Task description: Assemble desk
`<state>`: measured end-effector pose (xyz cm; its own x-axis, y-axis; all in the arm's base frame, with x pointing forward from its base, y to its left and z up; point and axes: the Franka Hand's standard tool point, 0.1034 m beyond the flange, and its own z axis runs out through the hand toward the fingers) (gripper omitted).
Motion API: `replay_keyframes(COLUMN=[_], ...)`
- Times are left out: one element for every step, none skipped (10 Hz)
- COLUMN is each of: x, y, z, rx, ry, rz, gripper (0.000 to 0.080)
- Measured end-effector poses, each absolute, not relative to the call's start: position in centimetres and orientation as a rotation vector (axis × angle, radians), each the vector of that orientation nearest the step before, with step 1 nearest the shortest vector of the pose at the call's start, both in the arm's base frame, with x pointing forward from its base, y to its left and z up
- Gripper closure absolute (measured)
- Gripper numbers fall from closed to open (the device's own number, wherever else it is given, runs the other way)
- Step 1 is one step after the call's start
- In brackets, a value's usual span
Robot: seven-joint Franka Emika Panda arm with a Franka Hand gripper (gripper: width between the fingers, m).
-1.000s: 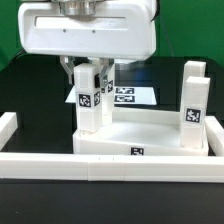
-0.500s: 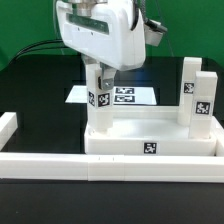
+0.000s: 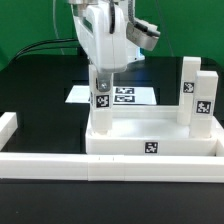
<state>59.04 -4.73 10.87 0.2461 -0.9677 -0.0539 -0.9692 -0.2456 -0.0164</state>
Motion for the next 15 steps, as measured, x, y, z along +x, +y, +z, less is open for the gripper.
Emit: replay_keyframes(x=[58.97,58.92,58.92,58.92,58.92,58.94,59.05,59.11,59.09,59.08,59.08,59.07,59.17,59.04,59.26], y=[-4.85,-4.91,-4.95,-4.97,-4.92,-4.68,-4.26,-4.13,-4.26,-4.34,-4.37,-4.38,-4.40,-4.29,-4.35], z=[10.73,10.62,10.62,10.62,10.62,10.61,10.70,10.75,10.73,10.73,10.73,10.73,10.64,10.51,10.61], rx=[-2.510,-2.581,-2.661,-2.743,-2.819,-2.875,-2.940,-3.003,-3.033,-3.056,-3.080,-3.100,-3.150,-3.162,-3.180], ry=[1.814,1.714,1.583,1.436,1.278,1.150,1.024,0.871,0.756,0.652,0.524,0.390,0.180,0.085,-0.142], rz=[0.050,0.049,0.045,0.041,0.037,0.035,0.028,0.023,0.022,0.021,0.020,0.019,-0.001,0.001,-0.011], gripper=[0.0365,0.0203,0.0203,0.0161,0.0153,0.0153,0.0151,0.0151,0.0151,0.0151,0.0151,0.0151,0.0151,0.0151,0.0151])
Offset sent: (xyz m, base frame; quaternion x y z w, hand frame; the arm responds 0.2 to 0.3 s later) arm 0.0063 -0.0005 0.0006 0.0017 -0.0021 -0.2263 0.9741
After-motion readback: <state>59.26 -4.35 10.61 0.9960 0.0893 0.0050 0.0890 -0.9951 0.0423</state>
